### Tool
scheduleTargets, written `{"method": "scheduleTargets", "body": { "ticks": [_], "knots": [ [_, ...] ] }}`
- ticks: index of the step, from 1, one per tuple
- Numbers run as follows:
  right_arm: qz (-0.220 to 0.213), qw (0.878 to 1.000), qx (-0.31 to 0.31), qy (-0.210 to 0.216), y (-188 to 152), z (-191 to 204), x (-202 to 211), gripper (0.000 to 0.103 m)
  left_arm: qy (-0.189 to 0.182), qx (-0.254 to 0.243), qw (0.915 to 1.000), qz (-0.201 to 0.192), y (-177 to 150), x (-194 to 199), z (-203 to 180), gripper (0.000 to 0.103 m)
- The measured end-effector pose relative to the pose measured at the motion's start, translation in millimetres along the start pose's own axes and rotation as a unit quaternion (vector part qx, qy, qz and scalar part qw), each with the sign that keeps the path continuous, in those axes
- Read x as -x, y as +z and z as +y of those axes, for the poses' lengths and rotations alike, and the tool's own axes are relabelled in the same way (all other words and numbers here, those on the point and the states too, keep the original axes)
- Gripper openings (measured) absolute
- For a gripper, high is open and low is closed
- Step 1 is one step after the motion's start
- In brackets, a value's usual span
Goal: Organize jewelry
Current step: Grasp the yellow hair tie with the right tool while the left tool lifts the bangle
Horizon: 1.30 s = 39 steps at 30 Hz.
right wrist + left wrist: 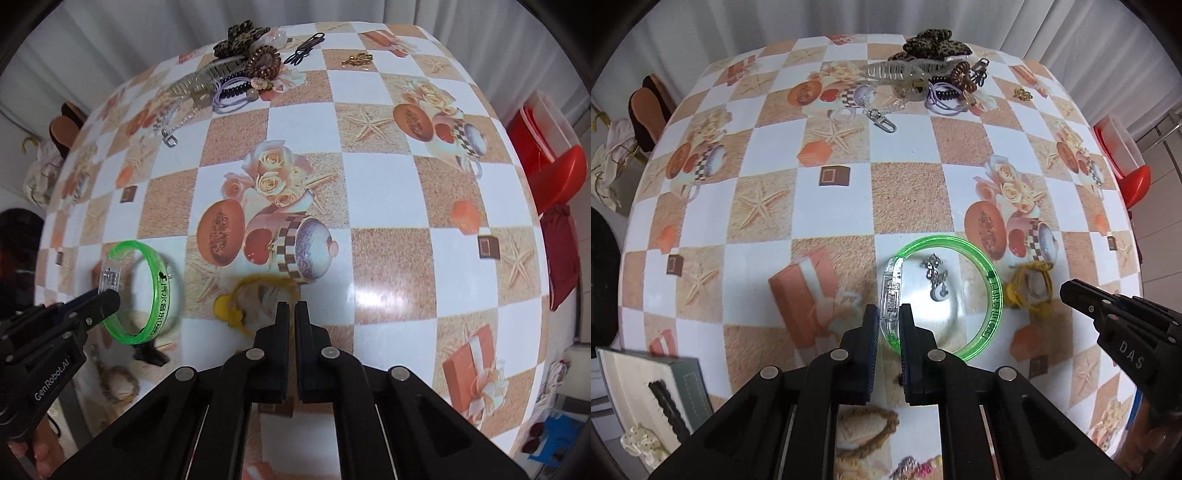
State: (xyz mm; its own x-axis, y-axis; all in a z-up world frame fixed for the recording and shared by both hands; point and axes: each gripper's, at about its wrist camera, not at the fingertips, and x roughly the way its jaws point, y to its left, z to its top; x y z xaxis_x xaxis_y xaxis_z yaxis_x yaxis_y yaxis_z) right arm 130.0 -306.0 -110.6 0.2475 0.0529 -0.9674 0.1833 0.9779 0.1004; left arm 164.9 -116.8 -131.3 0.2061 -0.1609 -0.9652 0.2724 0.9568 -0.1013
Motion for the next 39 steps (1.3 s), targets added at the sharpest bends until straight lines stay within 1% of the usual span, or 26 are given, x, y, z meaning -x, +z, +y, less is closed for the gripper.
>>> {"method": "scheduleTargets", "body": {
  "ticks": [2,3,8,10,12,14,15,16,17,20,21,22,25,26,27,29,30,31,33,34,36,39],
  "knots": [
    [0.0,1.0,-0.008,0.007,-2,0,4,0.003,-0.002,0.001,1.0,-0.003,-8,9,4,0.016],
    [0.0,1.0,-0.011,0.01,-7,-7,10,0.003,-0.002,0.001,1.0,-0.004,-11,13,5,0.016],
    [-0.001,1.0,-0.017,0.017,-16,-8,21,0.003,-0.005,0.003,1.0,-0.008,-30,30,15,0.016],
    [0.0,1.0,-0.015,0.024,-13,-7,19,0.003,-0.003,0.002,0.9999,-0.009,-36,36,18,0.016],
    [0.0,1.0,-0.015,0.021,-10,-6,15,0.005,-0.002,0.004,0.9999,-0.011,-40,40,21,0.016],
    [0.005,1.0,-0.005,0.012,-6,-2,8,0.022,-0.002,0.009,0.9999,-0.011,-44,42,25,0.016],
    [0.005,1.0,0.0,0.007,-4,0,5,0.041,-0.001,0.012,0.9999,-0.01,-45,42,27,0.016],
    [0.002,1.0,0.005,0.004,-2,3,2,0.056,0.0,0.016,0.9998,-0.01,-46,42,29,0.016],
    [-0.003,1.0,0.01,0.005,-1,5,0,0.058,0.001,0.019,0.9998,-0.01,-48,42,31,0.016],
    [-0.003,1.0,0.014,0.008,5,11,-8,0.06,0.003,0.026,0.9996,-0.008,-51,41,36,0.016],
    [0.0,1.0,0.017,0.006,6,13,-12,0.063,0.003,0.028,0.9996,-0.007,-52,41,37,0.016],
    [0.005,1.0,0.022,0.002,7,16,-17,0.065,0.004,0.03,0.9995,-0.007,-53,41,38,0.016],
    [0.019,0.999,0.041,-0.014,7,24,-30,0.065,0.004,0.034,0.9994,-0.007,-54,41,40,0.016],
    [0.014,0.998,0.05,-0.022,6,27,-30,0.065,0.004,0.034,0.9994,-0.007,-54,42,40,0.016],
    [0.013,0.998,0.057,-0.029,4,30,-30,0.064,0.004,0.034,0.9994,-0.007,-55,42,40,0.016],
    [0.009,0.998,0.054,-0.026,2,31,-30,0.052,0.004,0.034,0.9994,-0.007,-55,42,40,0.016],
    [0.007,0.998,0.052,-0.023,2,30,-28,0.033,0.004,0.034,0.9994,-0.007,-55,42,40,0.016],
    [0.008,0.999,0.049,-0.018,2,30,-27,0.019,0.003,0.035,0.9994,-0.007,-55,42,39,0.016],
    [0.012,0.998,0.054,-0.024,2,32,-26,0.018,0.003,0.034,0.9994,-0.008,-57,45,38,0.016],
    [0.013,0.998,0.056,-0.024,1,33,-25,0.014,0.002,0.034,0.9994,-0.009,-57,46,37,0.016],
    [0.014,0.999,0.05,-0.014,-1,31,-23,0.002,0.001,0.033,0.9994,-0.011,-58,49,36,0.016],
    [0.013,0.999,0.031,0.01,-5,26,-15,0.002,0.0,0.032,0.9994,-0.013,-61,54,35,0.016]
  ]
}}
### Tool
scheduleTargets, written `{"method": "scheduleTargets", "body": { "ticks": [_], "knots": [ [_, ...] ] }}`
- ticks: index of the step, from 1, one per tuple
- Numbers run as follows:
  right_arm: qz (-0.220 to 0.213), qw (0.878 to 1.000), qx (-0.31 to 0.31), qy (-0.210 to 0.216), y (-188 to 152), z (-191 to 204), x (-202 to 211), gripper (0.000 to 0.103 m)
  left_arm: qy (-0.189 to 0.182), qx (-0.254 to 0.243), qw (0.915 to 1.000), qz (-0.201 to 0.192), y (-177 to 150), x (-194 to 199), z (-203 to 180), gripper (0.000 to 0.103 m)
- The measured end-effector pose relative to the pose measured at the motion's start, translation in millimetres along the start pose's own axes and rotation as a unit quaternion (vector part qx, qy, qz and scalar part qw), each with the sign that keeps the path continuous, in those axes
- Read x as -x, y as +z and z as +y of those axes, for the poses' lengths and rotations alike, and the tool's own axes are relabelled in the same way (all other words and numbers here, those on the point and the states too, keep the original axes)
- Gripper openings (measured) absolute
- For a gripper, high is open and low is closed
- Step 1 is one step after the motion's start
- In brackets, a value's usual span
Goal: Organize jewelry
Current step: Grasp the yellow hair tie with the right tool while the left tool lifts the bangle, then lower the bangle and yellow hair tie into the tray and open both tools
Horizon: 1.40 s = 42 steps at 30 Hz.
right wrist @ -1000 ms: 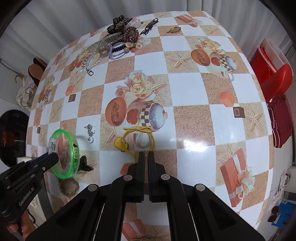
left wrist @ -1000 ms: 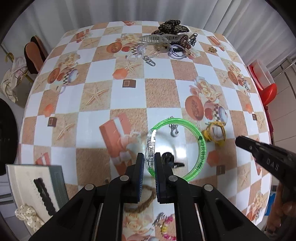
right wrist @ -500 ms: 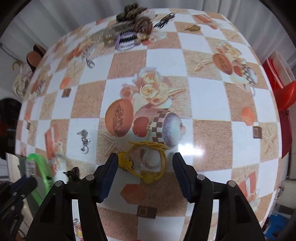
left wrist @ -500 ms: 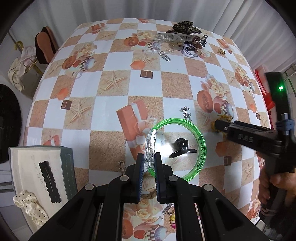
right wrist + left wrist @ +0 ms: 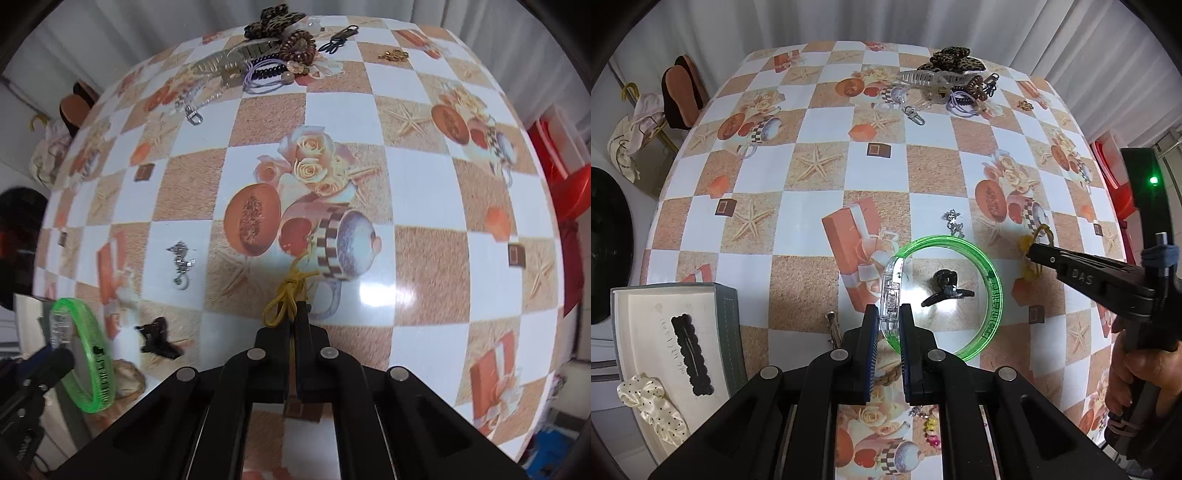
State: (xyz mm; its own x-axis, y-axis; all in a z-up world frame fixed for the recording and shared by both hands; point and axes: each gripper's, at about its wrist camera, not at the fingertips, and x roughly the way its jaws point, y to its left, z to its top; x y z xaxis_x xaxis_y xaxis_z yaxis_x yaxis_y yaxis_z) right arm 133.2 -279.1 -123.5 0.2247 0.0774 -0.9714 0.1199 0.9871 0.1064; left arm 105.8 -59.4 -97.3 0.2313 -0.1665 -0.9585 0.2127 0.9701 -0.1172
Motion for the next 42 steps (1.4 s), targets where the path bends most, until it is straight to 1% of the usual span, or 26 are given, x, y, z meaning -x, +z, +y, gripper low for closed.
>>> {"method": "scheduleTargets", "body": {
  "ticks": [4,11,17,21,24,31,36,42],
  "knots": [
    [-0.005,1.0,-0.017,0.022,-8,-7,16,0.002,-0.001,0.003,1.0,-0.002,-4,6,2,0.016],
    [-0.009,0.998,-0.041,0.048,-22,-15,40,0.002,0.0,0.01,0.9999,-0.006,-18,22,13,0.016],
    [-0.014,0.997,-0.039,0.062,-29,-4,59,0.002,0.003,0.025,0.9996,-0.01,-33,37,29,0.016],
    [-0.017,0.997,-0.028,0.071,-35,12,73,0.002,0.006,0.038,0.9992,-0.014,-45,47,44,0.016],
    [-0.017,0.996,-0.017,0.082,-40,29,82,0.002,0.009,0.051,0.9985,-0.015,-56,55,59,0.016],
    [-0.015,0.994,0.022,0.108,-49,83,94,0.002,0.021,0.093,0.9954,-0.016,-89,71,102,0.016],
    [-0.003,0.99,0.062,0.127,-56,135,92,0.002,0.034,0.132,0.9905,-0.014,-118,79,141,0.016],
    [0.013,0.983,0.114,0.142,-65,196,82,0.002,0.054,0.182,0.9817,-0.011,-151,84,188,0.016]
  ]
}}
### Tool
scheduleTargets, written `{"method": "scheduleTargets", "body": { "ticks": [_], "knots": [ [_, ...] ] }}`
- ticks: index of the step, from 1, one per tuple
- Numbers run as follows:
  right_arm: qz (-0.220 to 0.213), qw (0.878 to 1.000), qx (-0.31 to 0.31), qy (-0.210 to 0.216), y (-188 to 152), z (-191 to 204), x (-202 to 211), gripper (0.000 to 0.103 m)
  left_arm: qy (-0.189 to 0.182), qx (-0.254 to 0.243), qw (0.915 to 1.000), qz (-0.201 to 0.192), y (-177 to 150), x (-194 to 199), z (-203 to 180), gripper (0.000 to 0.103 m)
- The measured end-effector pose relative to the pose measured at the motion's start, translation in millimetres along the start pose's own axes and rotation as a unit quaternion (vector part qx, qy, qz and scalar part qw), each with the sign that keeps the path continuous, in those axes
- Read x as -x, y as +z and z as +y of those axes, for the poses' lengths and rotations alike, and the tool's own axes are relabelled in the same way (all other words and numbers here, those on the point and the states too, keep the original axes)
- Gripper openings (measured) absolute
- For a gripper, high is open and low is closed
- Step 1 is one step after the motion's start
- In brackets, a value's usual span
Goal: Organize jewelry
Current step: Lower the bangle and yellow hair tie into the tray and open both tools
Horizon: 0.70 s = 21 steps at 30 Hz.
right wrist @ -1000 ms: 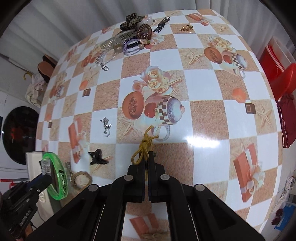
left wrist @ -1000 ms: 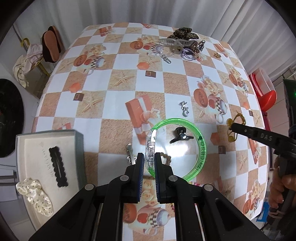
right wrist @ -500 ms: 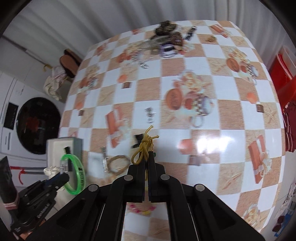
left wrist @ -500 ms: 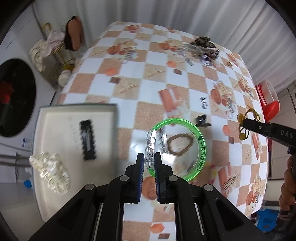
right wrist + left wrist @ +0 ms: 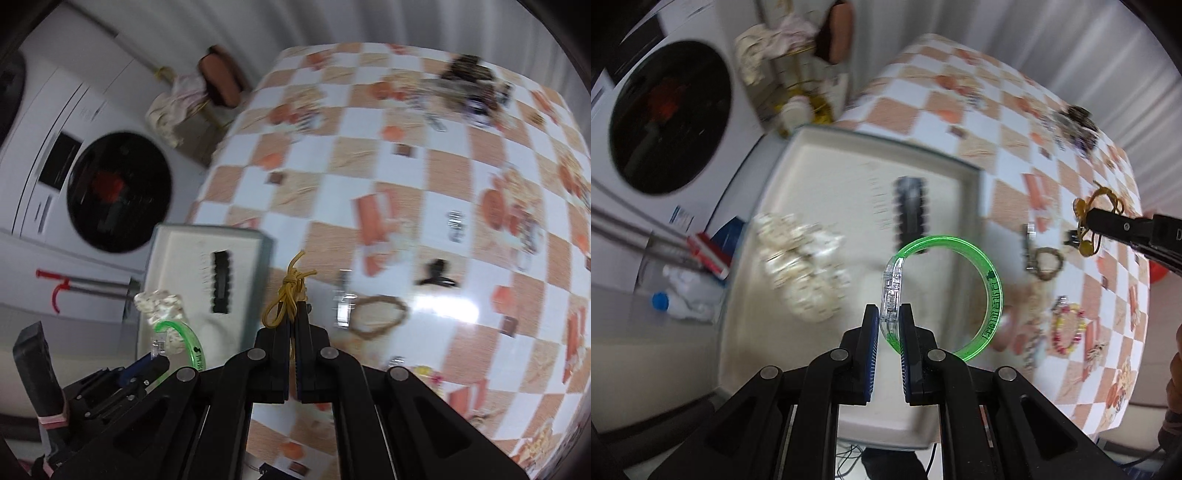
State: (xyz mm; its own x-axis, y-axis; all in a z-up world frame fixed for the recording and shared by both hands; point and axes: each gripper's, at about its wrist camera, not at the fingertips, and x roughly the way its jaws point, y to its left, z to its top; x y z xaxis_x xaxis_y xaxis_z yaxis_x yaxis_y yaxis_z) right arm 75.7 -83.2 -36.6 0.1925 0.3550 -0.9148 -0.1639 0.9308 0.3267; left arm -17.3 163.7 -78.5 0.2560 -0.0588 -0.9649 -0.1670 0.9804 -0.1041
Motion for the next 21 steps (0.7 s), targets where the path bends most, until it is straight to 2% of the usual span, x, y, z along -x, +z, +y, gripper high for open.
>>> {"method": "scheduleTargets", "body": {
  "ticks": [10,14,21],
  "knots": [
    [0.04,0.995,0.082,0.027,15,94,-63,0.002,0.029,0.065,0.9974,0.013,-17,-22,64,0.016],
    [0.055,0.993,0.1,0.032,22,121,-91,0.002,0.036,0.075,0.9964,0.017,-20,-34,73,0.016],
    [0.08,0.99,0.114,0.03,29,142,-133,0.002,0.054,0.069,0.9959,0.02,-22,-50,77,0.016]
  ]
}}
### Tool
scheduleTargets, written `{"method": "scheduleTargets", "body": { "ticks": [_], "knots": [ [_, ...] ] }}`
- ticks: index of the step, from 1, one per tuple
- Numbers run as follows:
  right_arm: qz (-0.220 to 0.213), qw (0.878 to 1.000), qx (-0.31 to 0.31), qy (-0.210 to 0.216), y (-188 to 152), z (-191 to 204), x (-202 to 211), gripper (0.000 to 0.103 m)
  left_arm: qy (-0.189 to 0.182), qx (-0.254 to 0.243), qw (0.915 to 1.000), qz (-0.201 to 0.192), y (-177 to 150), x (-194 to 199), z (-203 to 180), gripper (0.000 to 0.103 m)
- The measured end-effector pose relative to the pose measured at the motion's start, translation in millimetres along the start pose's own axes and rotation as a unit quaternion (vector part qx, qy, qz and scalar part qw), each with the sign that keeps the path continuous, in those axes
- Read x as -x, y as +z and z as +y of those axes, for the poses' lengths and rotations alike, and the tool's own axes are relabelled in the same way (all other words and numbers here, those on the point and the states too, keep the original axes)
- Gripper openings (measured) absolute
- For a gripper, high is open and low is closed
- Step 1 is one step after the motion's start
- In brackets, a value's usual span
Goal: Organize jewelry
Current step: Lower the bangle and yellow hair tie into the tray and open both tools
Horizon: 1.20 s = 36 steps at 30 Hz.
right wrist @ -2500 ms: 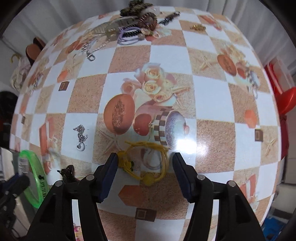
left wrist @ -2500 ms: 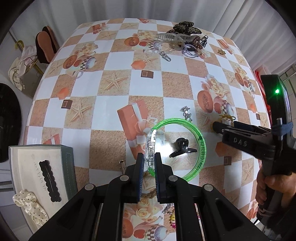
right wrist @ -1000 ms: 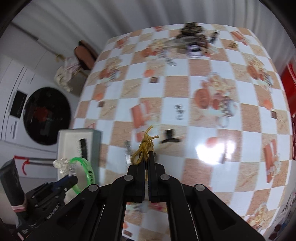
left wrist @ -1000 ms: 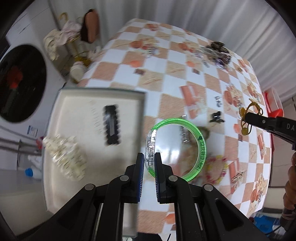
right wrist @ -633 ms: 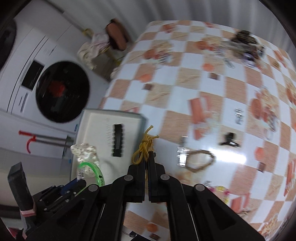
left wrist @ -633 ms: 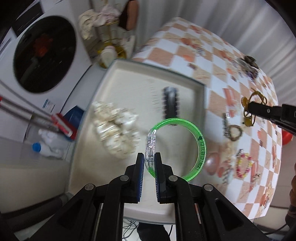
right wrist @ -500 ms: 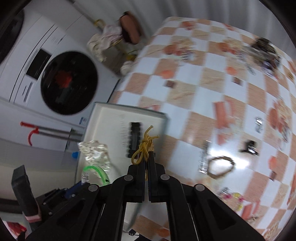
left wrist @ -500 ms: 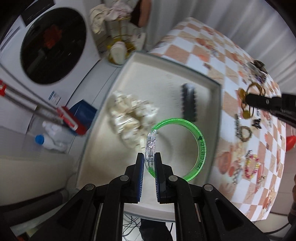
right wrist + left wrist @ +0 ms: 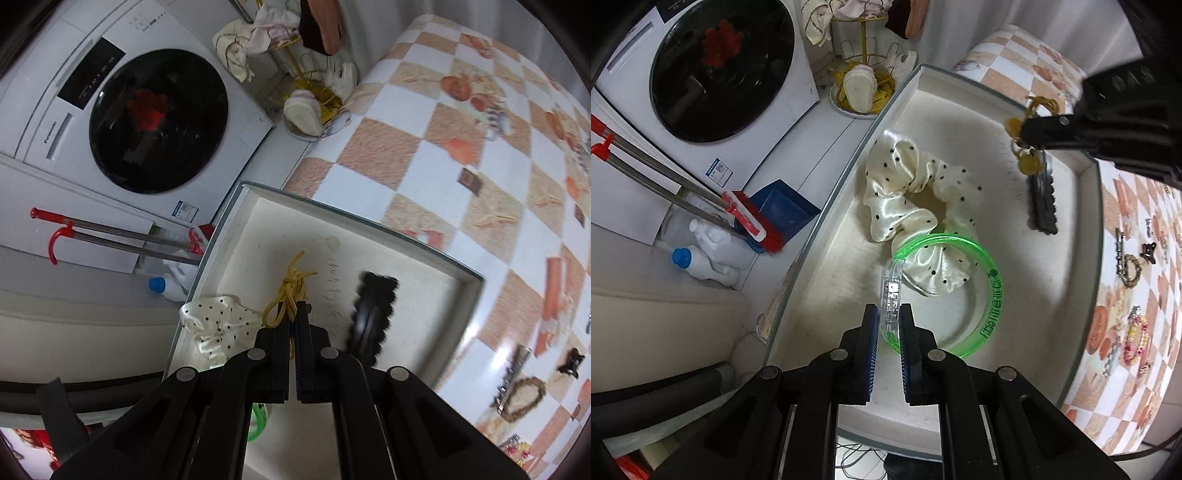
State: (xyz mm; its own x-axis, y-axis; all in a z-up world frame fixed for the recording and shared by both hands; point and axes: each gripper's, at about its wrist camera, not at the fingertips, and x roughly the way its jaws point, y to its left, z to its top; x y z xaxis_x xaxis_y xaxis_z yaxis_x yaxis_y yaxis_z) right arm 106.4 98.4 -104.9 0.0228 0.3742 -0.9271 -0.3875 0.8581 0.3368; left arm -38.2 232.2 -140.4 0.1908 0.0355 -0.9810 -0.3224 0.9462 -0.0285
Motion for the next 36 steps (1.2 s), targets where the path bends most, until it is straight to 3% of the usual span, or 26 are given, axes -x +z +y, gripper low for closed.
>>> {"method": "scheduleTargets", "body": {
  "ticks": [11,19,20,21,22,24,29,30,31,32,33,36],
  "knots": [
    [0.033,0.999,-0.007,-0.018,4,-6,-38,0.002,0.032,-0.016,0.9993,-0.002,-3,-13,-3,0.017],
    [0.044,0.999,-0.007,-0.022,2,-12,-39,0.005,0.048,-0.022,0.9986,0.005,-5,-10,-7,0.017],
    [0.043,0.999,-0.007,-0.021,2,-11,-38,0.007,0.05,-0.022,0.9985,0.005,-6,-8,-8,0.017],
    [0.042,0.999,-0.007,-0.021,1,-11,-37,0.019,0.051,-0.023,0.9984,0.005,-6,-8,-8,0.017],
    [0.04,0.999,-0.006,-0.019,2,-11,-36,0.038,0.051,-0.023,0.9984,0.007,-6,-7,-8,0.017],
    [0.031,0.999,-0.007,-0.016,3,-11,-32,0.057,0.053,-0.025,0.9983,0.008,-7,-5,-9,0.017],
    [0.015,1.0,-0.014,-0.004,3,-10,-16,0.058,0.055,-0.028,0.998,0.011,-8,-3,-10,0.017],
    [0.012,1.0,-0.015,-0.002,3,-11,-13,0.058,0.056,-0.03,0.998,0.011,-8,-3,-10,0.023],
    [0.009,1.0,-0.017,-0.001,1,-11,-9,0.058,0.056,-0.03,0.9979,0.012,-7,-2,-11,0.04],
    [0.005,1.0,-0.02,0.001,0,-13,-4,0.058,0.056,-0.029,0.9979,0.012,-8,-1,-11,0.094],
    [0.003,1.0,-0.022,0.002,-1,-13,-1,0.058,0.065,-0.023,0.9976,0.005,-8,3,-11,0.103],
    [-0.006,1.0,-0.026,0.006,-7,-17,11,0.058,0.062,-0.032,0.9975,-0.009,-6,10,-13,0.103]
  ]
}}
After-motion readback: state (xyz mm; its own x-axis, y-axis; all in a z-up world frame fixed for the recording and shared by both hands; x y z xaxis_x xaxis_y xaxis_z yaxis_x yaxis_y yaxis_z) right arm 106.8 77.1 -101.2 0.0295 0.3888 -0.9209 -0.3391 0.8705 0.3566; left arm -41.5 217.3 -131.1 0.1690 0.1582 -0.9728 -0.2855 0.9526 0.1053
